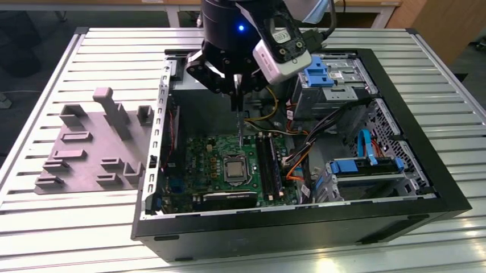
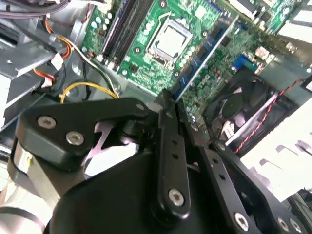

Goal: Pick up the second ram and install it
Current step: 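Insert the second ram into the second slot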

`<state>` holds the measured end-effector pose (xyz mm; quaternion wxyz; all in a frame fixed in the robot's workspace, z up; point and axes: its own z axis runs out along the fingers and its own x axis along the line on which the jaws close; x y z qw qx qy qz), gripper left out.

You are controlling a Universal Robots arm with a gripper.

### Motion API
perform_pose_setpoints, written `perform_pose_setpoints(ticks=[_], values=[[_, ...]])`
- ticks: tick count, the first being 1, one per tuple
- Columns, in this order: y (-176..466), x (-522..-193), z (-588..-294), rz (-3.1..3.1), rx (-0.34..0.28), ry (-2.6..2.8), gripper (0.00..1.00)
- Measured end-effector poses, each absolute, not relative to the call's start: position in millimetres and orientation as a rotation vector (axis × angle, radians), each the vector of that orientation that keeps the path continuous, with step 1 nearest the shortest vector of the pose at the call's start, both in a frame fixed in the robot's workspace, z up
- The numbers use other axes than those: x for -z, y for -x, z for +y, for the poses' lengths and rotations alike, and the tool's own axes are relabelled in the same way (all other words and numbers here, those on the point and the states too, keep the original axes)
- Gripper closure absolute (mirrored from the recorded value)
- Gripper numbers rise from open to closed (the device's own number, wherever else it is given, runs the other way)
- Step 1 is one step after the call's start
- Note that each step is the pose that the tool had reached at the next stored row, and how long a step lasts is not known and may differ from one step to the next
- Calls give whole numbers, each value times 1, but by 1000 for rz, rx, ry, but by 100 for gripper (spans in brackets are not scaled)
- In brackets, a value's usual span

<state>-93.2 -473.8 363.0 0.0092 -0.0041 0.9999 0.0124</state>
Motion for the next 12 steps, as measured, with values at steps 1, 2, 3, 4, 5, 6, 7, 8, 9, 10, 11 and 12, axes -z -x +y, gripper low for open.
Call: perform_pose_setpoints(ticks=[1,2,3,4,5,6,7,8,9,10,11,12], values=[[93,-363,-474,3123,-39,13,86],[93,-363,-474,3123,-39,13,86],[93,-363,-474,3123,-39,13,86],[93,-363,-474,3123,-39,13,86],[93,-363,-474,3123,-38,13,86],[93,-363,-474,3123,-38,13,86],[93,-363,-474,3123,-38,13,86],[93,-363,-475,3123,-38,13,86],[93,-363,-475,3123,-39,13,86],[93,-363,-475,3123,-38,13,86],[93,-363,-475,3123,-38,13,86],[93,-363,-475,3123,-39,13,86]])
